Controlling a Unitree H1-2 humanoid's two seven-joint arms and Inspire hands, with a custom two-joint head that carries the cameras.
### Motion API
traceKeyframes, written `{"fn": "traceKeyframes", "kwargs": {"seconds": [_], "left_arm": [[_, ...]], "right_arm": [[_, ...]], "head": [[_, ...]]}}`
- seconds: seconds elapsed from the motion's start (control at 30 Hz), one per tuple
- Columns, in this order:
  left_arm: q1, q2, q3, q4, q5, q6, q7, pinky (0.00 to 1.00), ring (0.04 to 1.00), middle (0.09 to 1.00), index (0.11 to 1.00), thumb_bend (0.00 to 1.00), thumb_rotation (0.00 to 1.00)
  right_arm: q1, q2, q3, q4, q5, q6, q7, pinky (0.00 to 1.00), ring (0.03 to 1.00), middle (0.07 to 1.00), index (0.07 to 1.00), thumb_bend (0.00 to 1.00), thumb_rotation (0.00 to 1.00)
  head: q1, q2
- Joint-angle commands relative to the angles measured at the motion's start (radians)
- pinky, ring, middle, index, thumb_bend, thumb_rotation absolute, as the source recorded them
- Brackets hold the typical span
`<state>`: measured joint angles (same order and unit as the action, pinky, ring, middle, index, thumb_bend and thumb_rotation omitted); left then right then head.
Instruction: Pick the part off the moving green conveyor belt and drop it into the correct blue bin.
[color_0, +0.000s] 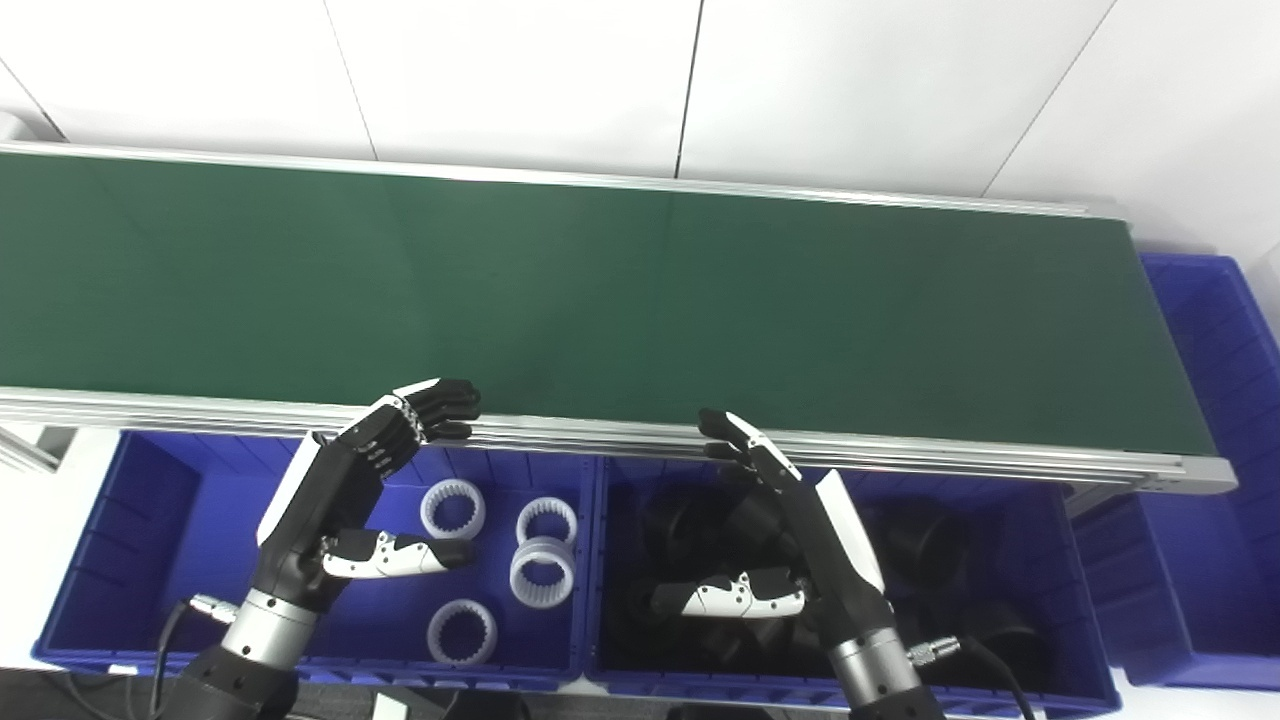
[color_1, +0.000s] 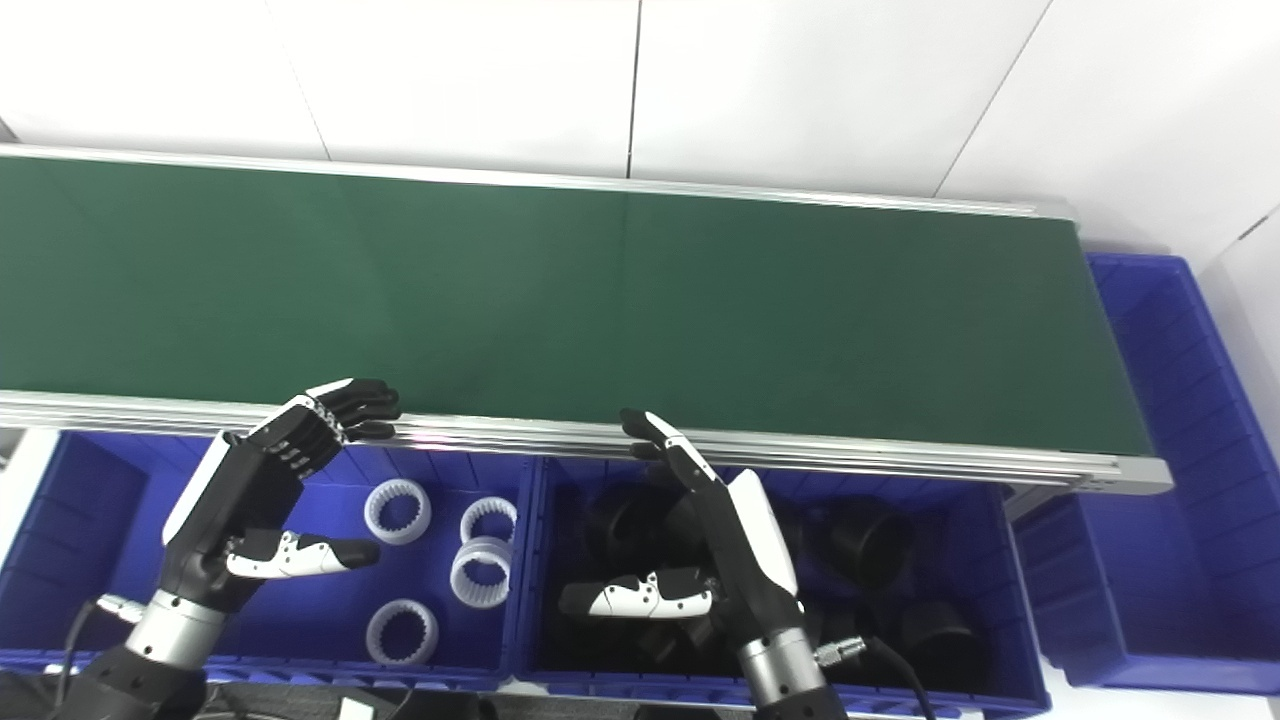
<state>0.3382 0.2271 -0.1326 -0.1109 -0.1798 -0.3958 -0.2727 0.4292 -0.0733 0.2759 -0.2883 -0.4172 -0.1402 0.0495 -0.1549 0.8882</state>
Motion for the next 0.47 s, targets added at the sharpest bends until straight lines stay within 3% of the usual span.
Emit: {"fn": "traceKeyframes", "kwargs": {"seconds": [0.0,0.43], "left_arm": [[-0.007,-0.004,0.015,-0.015,-0.002,-0.053,-0.001,0.7,0.758,0.776,0.763,0.93,0.23],[0.006,-0.012,0.031,-0.013,0.02,-0.067,-0.011,0.71,0.784,0.788,0.761,0.91,0.23]], "right_arm": [[-0.003,0.006,0.002,-0.033,-0.004,0.002,-0.004,0.73,0.802,0.848,0.875,0.95,0.32],[0.0,0.009,0.002,-0.033,0.004,0.005,0.002,0.74,0.813,0.856,0.87,0.94,0.29]], "head": [[0.004,-0.002],[0.011,-0.014]]}}
